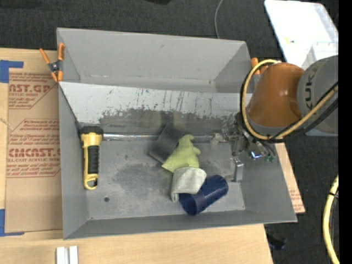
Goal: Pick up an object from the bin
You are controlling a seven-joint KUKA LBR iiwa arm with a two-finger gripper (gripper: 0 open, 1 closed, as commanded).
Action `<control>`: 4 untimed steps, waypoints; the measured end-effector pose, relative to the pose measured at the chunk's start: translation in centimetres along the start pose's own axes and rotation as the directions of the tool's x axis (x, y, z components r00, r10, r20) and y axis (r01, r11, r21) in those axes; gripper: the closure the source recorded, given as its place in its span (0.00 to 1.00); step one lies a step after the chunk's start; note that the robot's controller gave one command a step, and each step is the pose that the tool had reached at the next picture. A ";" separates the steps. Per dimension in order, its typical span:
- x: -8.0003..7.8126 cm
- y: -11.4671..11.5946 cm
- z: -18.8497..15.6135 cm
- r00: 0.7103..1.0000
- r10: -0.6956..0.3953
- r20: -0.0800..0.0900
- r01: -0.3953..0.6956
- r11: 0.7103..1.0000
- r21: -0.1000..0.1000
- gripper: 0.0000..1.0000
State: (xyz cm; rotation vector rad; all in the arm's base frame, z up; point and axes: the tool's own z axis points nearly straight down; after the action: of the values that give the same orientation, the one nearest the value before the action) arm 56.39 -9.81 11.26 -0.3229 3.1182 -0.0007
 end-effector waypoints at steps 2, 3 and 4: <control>1.1 1.8 2.6 0.975 -0.221 0.003 0.221 0.975 0.004 0.00; 1.7 3.1 4.3 0.991 -0.134 0.006 0.134 0.991 0.004 0.00; 0.5 4.3 4.2 0.982 -0.188 0.006 0.188 0.982 0.007 0.00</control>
Offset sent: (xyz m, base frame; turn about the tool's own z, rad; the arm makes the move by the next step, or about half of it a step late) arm -0.0296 0.0204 -0.0338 0.0169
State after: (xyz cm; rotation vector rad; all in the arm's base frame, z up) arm 55.01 -5.66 7.01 -0.6150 3.0665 -0.0101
